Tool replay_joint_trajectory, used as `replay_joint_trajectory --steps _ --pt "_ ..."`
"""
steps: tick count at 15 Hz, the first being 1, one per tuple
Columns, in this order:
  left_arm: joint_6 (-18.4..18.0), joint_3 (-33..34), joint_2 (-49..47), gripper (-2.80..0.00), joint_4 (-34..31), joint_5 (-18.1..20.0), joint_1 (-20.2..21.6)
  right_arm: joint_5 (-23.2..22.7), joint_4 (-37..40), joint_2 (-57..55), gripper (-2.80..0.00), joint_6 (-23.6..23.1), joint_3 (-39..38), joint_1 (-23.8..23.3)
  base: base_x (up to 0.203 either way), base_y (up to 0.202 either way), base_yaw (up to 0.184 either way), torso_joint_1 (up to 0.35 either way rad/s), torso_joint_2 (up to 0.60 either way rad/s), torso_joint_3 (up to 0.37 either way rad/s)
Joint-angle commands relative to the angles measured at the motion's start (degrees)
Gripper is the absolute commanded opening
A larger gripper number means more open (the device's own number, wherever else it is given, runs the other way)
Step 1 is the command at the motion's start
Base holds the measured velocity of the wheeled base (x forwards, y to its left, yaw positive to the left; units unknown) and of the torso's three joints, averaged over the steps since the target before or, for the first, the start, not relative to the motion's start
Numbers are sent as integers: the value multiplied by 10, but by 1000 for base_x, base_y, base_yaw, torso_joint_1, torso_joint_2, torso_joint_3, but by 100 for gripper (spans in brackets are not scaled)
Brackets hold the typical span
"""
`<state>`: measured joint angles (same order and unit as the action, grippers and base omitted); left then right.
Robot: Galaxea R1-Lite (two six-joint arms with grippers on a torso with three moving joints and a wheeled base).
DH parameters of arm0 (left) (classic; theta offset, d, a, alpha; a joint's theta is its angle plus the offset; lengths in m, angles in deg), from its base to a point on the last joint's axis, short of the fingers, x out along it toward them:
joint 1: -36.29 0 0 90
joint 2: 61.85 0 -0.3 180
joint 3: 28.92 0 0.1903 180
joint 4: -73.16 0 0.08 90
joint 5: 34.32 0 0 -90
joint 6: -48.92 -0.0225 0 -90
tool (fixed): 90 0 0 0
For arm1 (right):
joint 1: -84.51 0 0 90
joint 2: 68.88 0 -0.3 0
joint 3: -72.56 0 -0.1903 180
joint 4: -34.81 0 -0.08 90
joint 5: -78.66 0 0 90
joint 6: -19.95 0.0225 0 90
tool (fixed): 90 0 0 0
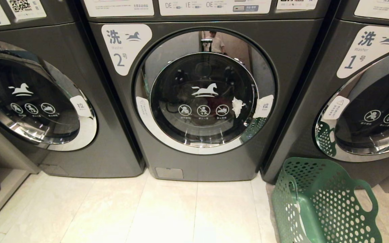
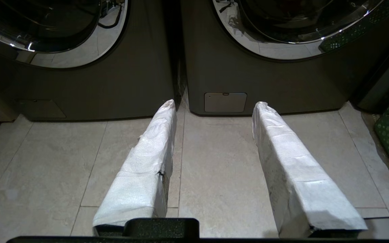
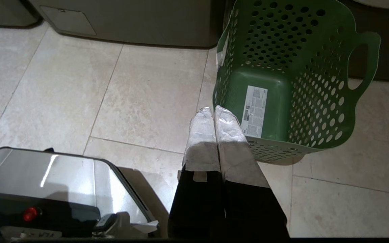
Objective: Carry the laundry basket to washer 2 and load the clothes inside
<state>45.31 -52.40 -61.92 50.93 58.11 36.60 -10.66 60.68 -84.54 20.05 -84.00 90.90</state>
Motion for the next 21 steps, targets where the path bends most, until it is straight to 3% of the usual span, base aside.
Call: replay_joint_trajectory --steps 1,4,7,11,13,16,21 --pt "-1 4 1 -280 -1 0 0 -1 28 -9 -280 -7 5 -7 0 0 0 0 0 0" --pt "0 4 1 -280 -1 -1 0 -2 41 -34 -280 -17 11 -28 0 0 0 0 0 0" --pt "0 5 1 -280 3 -2 0 -2 41 32 -280 -17 12 -62 0 0 0 0 0 0" --pt "6 5 1 -280 1 -1 0 -6 15 162 -280 -10 3 -65 0 0 0 0 0 0" --pt "15 5 1 -280 0 -3 0 -10 -6 157 -280 -16 -6 -66 0 0 0 0 0 0" --pt "13 5 1 -280 2 -3 0 -29 -1 157 -280 -62 -5 -66 0 0 0 0 0 0" --pt "11 5 2 -280 0 -6 0 -31 19 157 -280 -62 1 -64 0 0 0 0 0 0"
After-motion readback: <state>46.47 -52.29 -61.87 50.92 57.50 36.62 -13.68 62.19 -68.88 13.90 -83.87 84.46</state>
